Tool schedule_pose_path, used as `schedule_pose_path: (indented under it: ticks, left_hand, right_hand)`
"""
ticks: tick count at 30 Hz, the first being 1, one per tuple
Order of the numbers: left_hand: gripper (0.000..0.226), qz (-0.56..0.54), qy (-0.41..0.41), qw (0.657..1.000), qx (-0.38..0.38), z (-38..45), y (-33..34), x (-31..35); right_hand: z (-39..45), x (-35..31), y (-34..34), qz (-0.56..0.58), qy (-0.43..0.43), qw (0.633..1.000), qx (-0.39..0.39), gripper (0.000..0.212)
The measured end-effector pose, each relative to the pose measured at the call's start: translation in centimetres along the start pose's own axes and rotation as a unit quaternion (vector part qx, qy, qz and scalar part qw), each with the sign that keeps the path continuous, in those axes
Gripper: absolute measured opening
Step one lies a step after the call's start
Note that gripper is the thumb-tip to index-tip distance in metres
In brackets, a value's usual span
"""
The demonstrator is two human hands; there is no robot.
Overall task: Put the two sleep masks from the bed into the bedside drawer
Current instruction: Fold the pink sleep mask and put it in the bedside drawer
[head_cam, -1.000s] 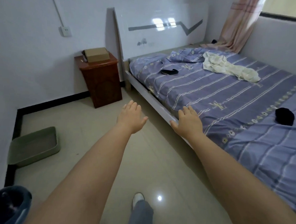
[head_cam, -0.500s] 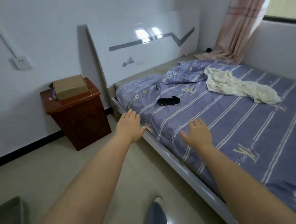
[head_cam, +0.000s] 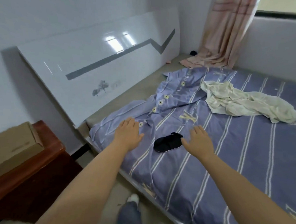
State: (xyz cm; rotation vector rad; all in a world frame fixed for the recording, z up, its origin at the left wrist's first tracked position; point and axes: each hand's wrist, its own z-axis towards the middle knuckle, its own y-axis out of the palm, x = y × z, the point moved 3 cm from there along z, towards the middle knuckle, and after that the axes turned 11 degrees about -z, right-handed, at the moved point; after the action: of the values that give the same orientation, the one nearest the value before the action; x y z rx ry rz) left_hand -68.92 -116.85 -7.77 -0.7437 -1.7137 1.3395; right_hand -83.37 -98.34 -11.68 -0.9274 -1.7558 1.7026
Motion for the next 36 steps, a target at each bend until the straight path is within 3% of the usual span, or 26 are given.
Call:
schedule_pose_path:
  ticks: [3,8,14,18,20,24,27,32,34,36]
  left_hand:
    - [0.048,0.009,0.043,0.998,-0.039,7.8,2.3,-2.9]
    - [0.060,0.067,0.147,0.967,-0.195,19.5,9.2,-5.7]
    - [0.037,0.046,0.243,0.919,-0.307,23.4,19.4,-6.4]
    - [0.048,-0.047,0.244,0.916,-0.315,24.2,25.1,-6.4]
    - [0.053,-0.057,0.246,0.917,-0.308,24.3,27.0,-6.5]
    - [0.058,-0.130,0.270,0.903,-0.307,25.7,29.0,-6.7]
    - [0.059,-0.238,0.251,0.889,-0.301,27.5,28.8,-5.8]
    - [0.056,-0.201,0.368,0.813,-0.404,27.3,28.4,-4.1]
    - [0.031,-0.207,0.369,0.821,-0.383,27.6,28.4,-4.2]
    - [0.021,-0.240,0.325,0.849,-0.339,28.3,28.0,-4.4]
  right_hand:
    - [5.4,-0.3,3.1,0.016,0.054,0.998,-0.002,0.059]
    - [10.7,-1.1,11.6,0.090,0.161,0.979,-0.089,0.048]
    - [12.0,-4.5,21.2,0.128,0.166,0.964,-0.161,0.055]
    - [14.2,-5.8,26.3,0.118,0.164,0.963,-0.178,0.062]
    - [14.8,-5.9,27.6,0.131,0.173,0.966,-0.139,0.061]
    - [14.6,-4.9,28.2,0.187,0.208,0.960,-0.029,0.029]
    - [14.3,-3.8,28.2,0.225,0.206,0.952,-0.011,0.032]
    - [14.5,-2.0,26.9,0.324,0.261,0.907,-0.061,0.039]
    - [15.4,-1.3,26.3,0.317,0.232,0.913,-0.110,0.051]
    - [17.3,-0.3,25.8,0.262,0.208,0.931,-0.143,0.056]
